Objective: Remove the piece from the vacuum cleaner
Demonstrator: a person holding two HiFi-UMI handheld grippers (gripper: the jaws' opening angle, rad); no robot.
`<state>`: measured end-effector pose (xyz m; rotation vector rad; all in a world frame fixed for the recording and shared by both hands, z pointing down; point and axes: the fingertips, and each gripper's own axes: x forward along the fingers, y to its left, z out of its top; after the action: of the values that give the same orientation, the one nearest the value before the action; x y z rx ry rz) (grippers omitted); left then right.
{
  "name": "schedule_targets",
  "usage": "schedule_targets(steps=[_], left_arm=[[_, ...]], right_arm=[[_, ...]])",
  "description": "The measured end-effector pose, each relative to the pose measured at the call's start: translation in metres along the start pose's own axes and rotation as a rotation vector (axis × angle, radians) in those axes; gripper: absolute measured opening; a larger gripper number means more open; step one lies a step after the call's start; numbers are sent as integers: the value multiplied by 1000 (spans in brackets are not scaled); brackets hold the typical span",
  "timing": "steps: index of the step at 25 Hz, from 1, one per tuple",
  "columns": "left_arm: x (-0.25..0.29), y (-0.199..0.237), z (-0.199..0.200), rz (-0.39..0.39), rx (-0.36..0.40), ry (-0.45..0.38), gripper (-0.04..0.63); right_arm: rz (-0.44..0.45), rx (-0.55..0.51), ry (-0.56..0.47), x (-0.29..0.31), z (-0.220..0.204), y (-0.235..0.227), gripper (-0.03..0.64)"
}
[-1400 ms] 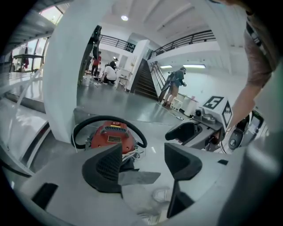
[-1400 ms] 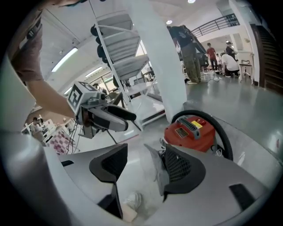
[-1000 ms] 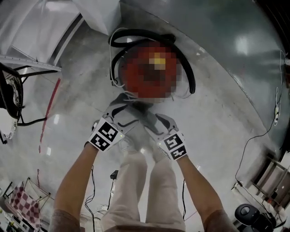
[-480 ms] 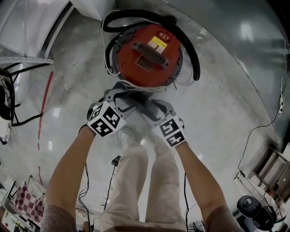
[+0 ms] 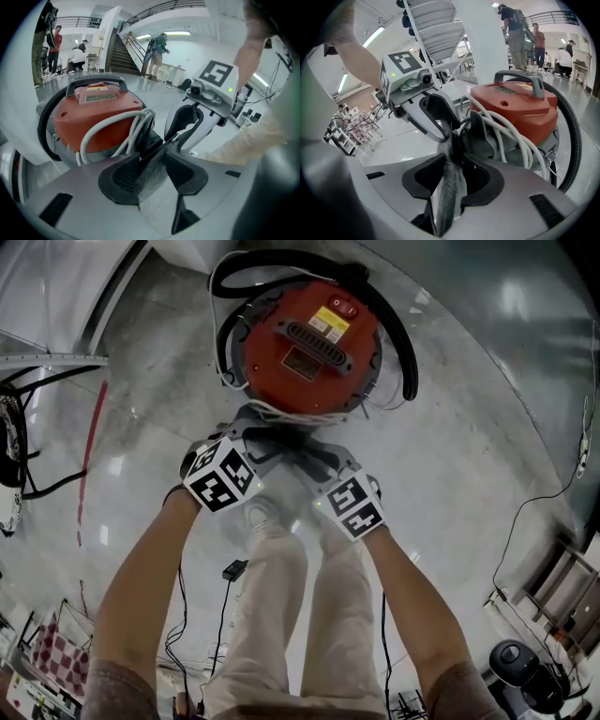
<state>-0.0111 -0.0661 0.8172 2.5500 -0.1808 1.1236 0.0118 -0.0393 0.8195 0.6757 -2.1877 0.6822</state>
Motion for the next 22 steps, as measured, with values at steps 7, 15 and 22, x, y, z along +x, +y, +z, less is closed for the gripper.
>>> schedule_targets(steps=[7, 15, 22], left_arm=[[0, 0, -2, -15, -51, 10, 159], [-5, -6, -13, -15, -132, 21, 115], [-10, -14, -17, 6, -176, -2, 110]], right_arm=[[0, 45, -10, 1, 0, 1, 96], [-39, 54, -26, 2, -3, 3, 68], [-54, 85, -32, -2, -6, 10, 67]])
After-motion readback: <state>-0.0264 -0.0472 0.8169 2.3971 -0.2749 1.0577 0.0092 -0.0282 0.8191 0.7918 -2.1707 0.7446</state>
